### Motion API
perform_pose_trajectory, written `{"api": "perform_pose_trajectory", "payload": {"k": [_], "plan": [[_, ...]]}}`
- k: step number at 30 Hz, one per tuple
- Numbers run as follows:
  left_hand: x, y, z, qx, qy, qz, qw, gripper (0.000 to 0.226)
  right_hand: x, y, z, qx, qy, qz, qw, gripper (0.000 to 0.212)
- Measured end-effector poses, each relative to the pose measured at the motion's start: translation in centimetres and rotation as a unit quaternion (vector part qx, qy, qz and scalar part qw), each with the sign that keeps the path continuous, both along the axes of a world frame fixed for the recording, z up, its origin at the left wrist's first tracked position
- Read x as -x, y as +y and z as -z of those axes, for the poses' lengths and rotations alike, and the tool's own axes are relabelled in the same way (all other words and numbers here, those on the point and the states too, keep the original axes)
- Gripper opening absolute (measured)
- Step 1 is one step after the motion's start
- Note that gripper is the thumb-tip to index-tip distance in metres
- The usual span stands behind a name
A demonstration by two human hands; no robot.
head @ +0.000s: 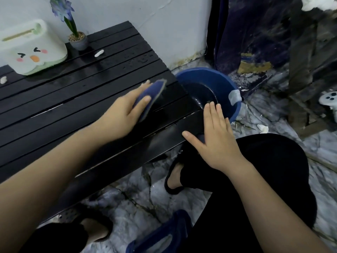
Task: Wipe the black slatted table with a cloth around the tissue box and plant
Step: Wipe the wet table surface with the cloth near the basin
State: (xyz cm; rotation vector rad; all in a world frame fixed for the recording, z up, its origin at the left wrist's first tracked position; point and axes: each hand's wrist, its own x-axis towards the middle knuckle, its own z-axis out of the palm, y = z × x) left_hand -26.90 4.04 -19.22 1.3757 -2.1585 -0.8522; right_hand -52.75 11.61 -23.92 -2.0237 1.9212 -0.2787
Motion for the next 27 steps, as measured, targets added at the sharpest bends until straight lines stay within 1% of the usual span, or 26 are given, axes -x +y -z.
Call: {"api": "perform_pose_trajectory", "payload": {"k": [2,4,6,8,14,18,24,27], "plan": [[-2.9,3.8,0.8,0.037,-0.069,0.032,0.996,0.053,0.2,0.2,-0.1,-0.008,-0.005,-0.005,1.0,0.102],[-4.4,7.0,1.9,0.056,-0.127,0.077,0.987,0.059,0.4,0.3,-0.2,-0.013,-0.003,-0.008,1.0,0.103],[-4.4,8.5,3.1,0.092,-0.196,0.117,0.969,0.06,0.4,0.4,-0.1,-0.012,0.005,-0.009,1.0,0.104],[-3.2,8.5,3.6,0.119,-0.23,0.132,0.957,0.06,0.2,0.5,0.0,-0.008,0.017,-0.003,1.0,0.105],[2.6,4.0,4.1,0.148,-0.239,0.165,0.945,0.06,-0.1,0.4,0.1,-0.007,0.025,0.015,1.0,0.109],[6.8,0.8,4.4,0.156,-0.223,0.173,0.947,0.059,-0.2,0.3,0.3,-0.009,0.016,0.019,1.0,0.108],[11.3,-2.8,4.9,0.139,-0.18,0.106,0.968,0.055,-0.1,0.0,0.4,-0.01,-0.004,0.018,1.0,0.107],[12.4,-3.4,4.8,0.117,-0.108,0.053,0.986,0.05,0.0,0.0,0.1,-0.018,-0.001,0.007,1.0,0.105]]}}
